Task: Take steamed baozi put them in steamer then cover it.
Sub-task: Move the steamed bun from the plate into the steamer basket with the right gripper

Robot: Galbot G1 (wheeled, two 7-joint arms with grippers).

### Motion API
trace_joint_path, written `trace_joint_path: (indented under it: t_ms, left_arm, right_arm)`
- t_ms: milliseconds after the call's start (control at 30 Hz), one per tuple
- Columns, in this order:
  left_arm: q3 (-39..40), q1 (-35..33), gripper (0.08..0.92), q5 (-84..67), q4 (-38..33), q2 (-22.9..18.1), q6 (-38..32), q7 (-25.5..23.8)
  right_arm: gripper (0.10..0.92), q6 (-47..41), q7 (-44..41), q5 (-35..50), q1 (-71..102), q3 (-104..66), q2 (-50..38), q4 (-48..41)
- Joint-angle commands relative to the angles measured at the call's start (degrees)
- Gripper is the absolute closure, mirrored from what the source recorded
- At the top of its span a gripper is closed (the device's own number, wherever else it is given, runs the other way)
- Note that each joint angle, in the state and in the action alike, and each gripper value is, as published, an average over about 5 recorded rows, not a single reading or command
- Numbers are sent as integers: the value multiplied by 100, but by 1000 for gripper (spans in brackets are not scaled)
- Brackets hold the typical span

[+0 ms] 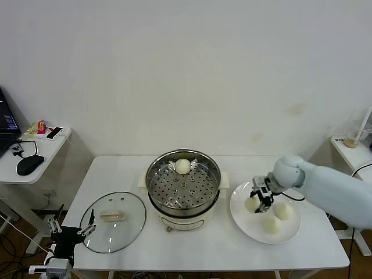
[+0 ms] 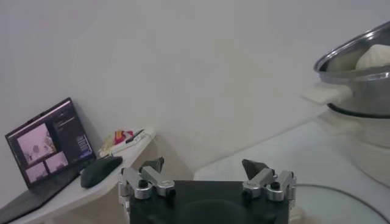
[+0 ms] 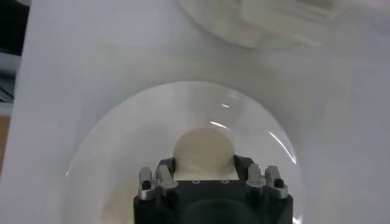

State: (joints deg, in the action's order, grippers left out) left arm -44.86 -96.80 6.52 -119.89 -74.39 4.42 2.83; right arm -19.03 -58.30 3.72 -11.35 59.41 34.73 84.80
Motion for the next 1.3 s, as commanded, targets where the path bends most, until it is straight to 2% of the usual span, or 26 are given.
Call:
trace_joint_path:
  t_ms: [33, 300, 667, 867, 1300]
  left_arm:
    - [26, 19, 177, -7, -46, 43, 23, -11]
    - [33, 92, 177, -60, 76, 124, 24, -12]
    - [-7, 166, 177, -33, 274, 107, 23, 3]
    - [-104, 153, 177, -30, 299, 75, 8, 4]
    - [-171, 116, 177, -28, 251, 21, -3, 16]
  right_arm:
    - [414, -57, -117, 781, -1841, 682, -357, 511]
    - [406, -552, 377, 1945, -3158, 1225, 705, 564]
    - [406, -1354, 1050, 3085, -2724, 1222, 2759, 237]
    - [404, -1620, 1228, 3297, -2302, 1392, 3505, -61]
    - [397, -1964, 1539, 3070, -1599, 1425, 4296, -1011]
